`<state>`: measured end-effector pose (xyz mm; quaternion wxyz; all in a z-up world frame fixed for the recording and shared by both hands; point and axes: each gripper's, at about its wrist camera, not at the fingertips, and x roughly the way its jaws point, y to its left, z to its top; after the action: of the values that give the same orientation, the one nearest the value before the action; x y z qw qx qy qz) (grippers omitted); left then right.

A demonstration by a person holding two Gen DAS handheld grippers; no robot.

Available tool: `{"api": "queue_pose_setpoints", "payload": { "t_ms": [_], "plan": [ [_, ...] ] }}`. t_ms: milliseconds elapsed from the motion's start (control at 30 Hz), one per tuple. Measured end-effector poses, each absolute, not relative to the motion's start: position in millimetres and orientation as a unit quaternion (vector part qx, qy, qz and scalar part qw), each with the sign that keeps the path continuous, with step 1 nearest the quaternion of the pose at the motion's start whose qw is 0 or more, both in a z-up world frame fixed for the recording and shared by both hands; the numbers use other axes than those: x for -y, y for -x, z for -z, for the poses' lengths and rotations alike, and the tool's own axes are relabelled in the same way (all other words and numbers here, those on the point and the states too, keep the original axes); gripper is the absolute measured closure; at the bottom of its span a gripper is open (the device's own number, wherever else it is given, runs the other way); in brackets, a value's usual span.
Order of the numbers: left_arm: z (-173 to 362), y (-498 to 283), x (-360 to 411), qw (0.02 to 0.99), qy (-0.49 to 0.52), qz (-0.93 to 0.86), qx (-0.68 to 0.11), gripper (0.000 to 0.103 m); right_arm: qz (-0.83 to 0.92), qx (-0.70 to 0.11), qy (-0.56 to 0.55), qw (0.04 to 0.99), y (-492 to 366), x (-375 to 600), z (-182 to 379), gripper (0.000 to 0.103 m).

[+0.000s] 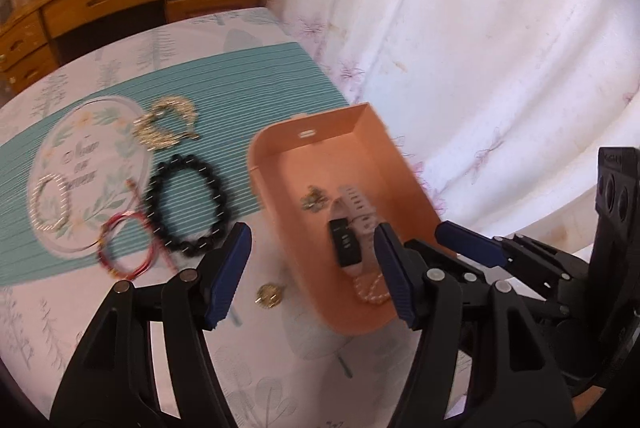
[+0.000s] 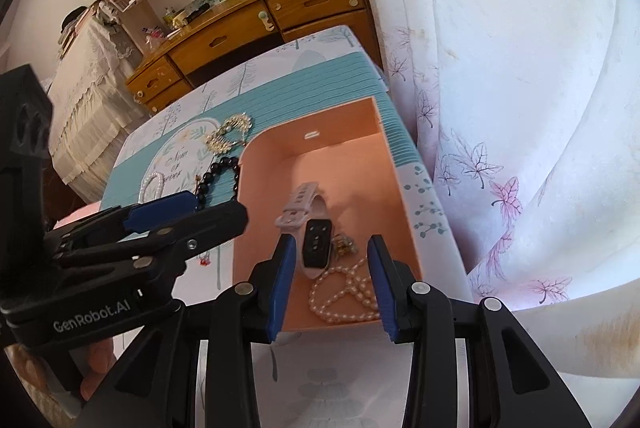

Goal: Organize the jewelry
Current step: 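Carry both brooches into the peach tray and open both grippers, then withdraw both grippers and move the left gripper over the pink ring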

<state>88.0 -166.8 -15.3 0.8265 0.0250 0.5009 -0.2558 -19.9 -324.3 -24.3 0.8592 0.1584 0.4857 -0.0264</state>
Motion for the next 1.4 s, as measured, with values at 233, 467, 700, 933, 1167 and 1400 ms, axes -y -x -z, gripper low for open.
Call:
{"api": "queue_pose_setpoints", "payload": {
  "t_ms": [233,467,700,933,1167,1400],
  "plan": [
    [5,-67,116,0.843,0.007,0.222,-0.49,0.042,0.013,-0.495,-0.143,0.857,29,301,23,0.065],
    [-1,-48,37,0.872,0.028,0.157,-0.463,0.042,-0.008,-0.492,-0.111,0.864,32,270,14,0.065],
    [4,-29,-40,0.897,0.041,0.082,-0.433,0.042,-0.044,-0.497,-0.085,0.863,31,227,9,0.065],
    [17,-16,-84,0.892,0.047,0.045,-0.447,0.042,-0.075,-0.5,-0.06,0.861,30,189,8,0.065],
    [27,-15,-99,0.88,0.049,0.049,-0.47,0.042,-0.096,-0.508,-0.044,0.855,29,168,16,0.065],
    [44,-22,-97,0.858,0.033,0.081,-0.506,0.042,-0.122,-0.512,-0.022,0.85,18,146,34,0.066]
  ]
}}
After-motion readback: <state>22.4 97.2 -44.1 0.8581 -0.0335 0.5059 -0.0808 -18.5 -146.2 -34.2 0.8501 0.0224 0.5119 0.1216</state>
